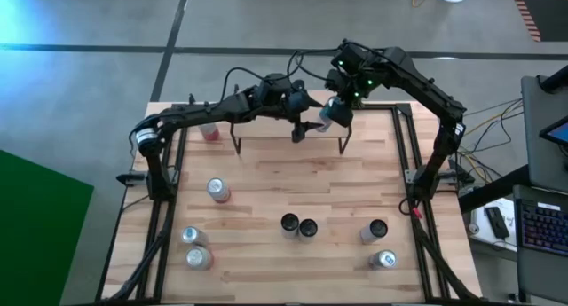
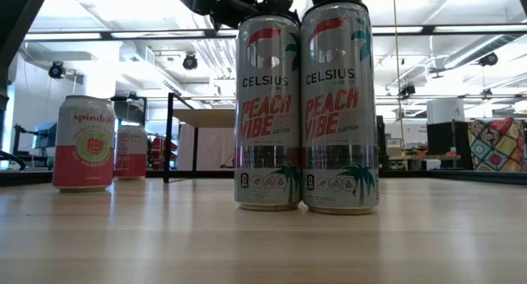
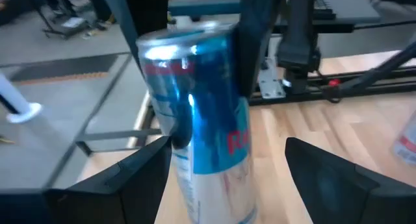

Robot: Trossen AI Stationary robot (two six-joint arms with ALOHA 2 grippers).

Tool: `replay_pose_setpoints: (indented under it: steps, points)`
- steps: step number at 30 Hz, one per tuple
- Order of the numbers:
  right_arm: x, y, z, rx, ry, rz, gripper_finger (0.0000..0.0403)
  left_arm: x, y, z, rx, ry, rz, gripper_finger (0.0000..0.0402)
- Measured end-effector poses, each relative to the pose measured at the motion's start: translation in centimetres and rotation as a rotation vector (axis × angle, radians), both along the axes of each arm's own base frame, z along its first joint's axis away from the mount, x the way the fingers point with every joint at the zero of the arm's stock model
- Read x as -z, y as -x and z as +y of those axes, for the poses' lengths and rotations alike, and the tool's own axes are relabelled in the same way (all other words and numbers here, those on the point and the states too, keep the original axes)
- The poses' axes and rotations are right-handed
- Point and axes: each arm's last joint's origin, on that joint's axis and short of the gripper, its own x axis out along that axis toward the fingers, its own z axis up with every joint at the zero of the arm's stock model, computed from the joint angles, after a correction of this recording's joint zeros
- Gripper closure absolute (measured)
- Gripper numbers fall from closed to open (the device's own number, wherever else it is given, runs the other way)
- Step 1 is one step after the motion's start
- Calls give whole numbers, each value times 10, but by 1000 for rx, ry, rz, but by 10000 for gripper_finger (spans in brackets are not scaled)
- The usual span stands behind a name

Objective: Place canned beverage on shelf
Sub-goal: Put the top right blue soda can on the shelf

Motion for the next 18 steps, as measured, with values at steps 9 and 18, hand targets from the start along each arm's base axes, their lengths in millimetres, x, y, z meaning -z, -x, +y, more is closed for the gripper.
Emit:
replay_pose_setpoints:
  steps: [9, 18]
  points:
    - [-1, -8, 9, -52, 20, -19, 163, 5, -3, 3, -38, 41, 2, 115]
    - [-1, -10, 14, -90, 35, -16, 163, 4, -3, 2, -18, 45, -9, 135]
